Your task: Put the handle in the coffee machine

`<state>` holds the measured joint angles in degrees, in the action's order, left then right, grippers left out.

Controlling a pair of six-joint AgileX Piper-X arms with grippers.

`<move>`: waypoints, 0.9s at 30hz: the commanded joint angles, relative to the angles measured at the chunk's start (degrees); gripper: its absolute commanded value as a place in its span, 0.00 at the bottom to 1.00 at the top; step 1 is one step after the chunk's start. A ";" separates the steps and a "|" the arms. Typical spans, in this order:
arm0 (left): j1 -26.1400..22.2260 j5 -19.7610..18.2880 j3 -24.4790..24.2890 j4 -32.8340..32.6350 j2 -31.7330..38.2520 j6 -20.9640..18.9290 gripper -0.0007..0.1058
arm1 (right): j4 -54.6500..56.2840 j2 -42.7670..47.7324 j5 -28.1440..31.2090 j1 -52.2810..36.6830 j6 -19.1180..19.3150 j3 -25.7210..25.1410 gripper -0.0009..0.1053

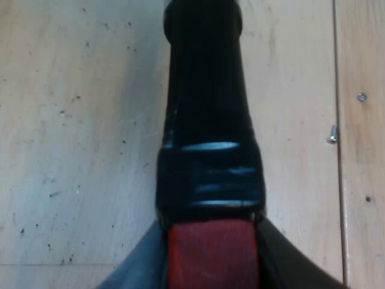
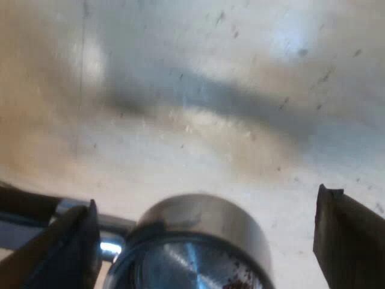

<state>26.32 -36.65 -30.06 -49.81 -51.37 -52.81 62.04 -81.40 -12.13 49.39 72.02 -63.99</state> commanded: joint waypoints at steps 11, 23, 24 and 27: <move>-6.57 -4.00 -0.44 -0.78 0.25 1.45 0.01 | -8.19 6.64 15.98 2.98 0.17 -0.62 0.69; -15.77 -4.00 -0.44 -1.36 0.25 1.62 0.01 | -15.76 7.26 40.29 15.84 0.17 -0.31 0.65; -17.40 -4.00 -0.44 -1.34 0.25 1.47 0.01 | -16.39 7.26 40.97 16.19 0.17 -0.32 0.65; -21.35 -4.87 -0.76 -1.77 -0.85 1.22 0.01 | -19.20 7.26 42.55 18.09 0.17 -0.32 0.65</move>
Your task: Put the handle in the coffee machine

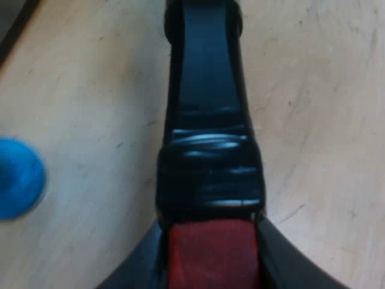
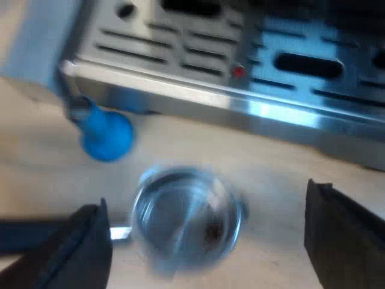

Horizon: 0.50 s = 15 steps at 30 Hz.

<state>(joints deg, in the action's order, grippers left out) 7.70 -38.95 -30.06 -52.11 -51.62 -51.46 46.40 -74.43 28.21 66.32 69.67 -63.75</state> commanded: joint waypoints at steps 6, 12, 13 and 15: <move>-9.53 -4.55 -4.94 -1.00 -5.10 0.60 0.01 | -7.51 0.28 3.28 1.97 2.52 -0.56 0.65; -10.77 -4.09 -9.19 -0.85 -6.18 2.62 0.01 | -10.07 0.28 3.17 1.86 2.52 -0.56 0.65; -10.77 -3.50 -9.63 -0.58 -6.61 3.17 0.01 | -10.47 0.28 3.19 1.86 2.52 -0.56 0.65; -10.77 -2.87 -10.01 -0.13 -7.85 3.83 0.01 | -10.63 0.28 3.18 1.86 2.52 -0.56 0.65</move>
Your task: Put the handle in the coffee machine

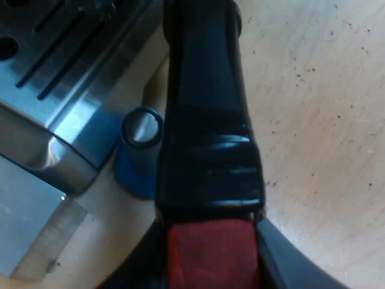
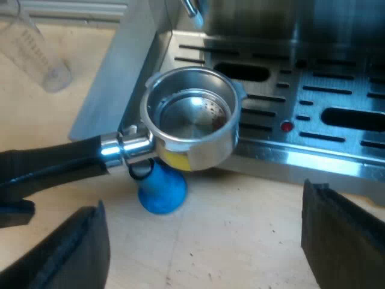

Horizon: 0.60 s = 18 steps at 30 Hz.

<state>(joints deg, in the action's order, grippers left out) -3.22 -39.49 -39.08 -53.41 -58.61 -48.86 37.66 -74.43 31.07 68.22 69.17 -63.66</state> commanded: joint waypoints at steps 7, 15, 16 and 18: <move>0.14 -2.42 -4.83 2.55 -7.10 1.58 0.01 | -3.12 -1.35 -4.03 0.18 2.70 -0.65 0.65; 0.14 -2.42 -10.54 2.57 -11.19 2.03 0.01 | -19.00 -7.17 4.42 2.91 8.40 4.60 0.65; 0.14 -2.46 -10.79 2.56 -11.64 2.03 0.01 | -23.36 -7.93 6.18 3.27 9.40 6.18 0.62; 0.14 -2.46 -10.79 2.68 -11.98 3.00 0.01 | -28.68 -8.78 7.51 3.31 10.68 8.32 0.58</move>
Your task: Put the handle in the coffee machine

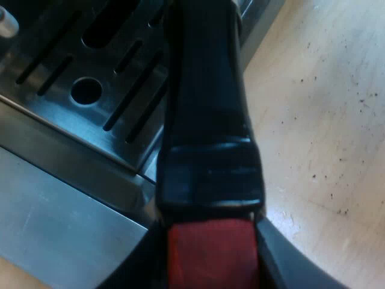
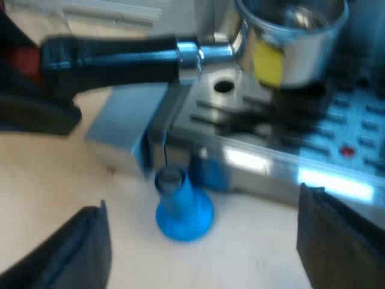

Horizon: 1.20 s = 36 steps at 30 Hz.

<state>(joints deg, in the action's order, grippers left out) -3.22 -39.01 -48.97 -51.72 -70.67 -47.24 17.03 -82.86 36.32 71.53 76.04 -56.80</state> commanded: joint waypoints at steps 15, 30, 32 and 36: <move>0.14 -4.18 -0.90 3.51 -1.82 2.34 0.01 | -40.21 -11.66 19.12 0.07 12.73 6.13 0.51; -0.03 -3.45 -0.90 10.62 -1.82 0.78 0.01 | -48.04 -15.22 23.04 -0.04 14.26 6.13 0.51; -0.03 -3.00 -0.90 11.87 -1.82 0.44 0.01 | -48.18 -15.22 23.04 -0.04 14.24 6.13 0.51; -0.03 -2.95 -0.90 15.13 -1.98 -2.20 0.01 | -48.33 -15.22 23.04 -0.04 14.24 6.13 0.51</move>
<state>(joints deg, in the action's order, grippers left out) -3.25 -39.70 -48.97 -38.78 -73.20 -48.45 -30.64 -98.25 58.57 71.53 89.32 -50.41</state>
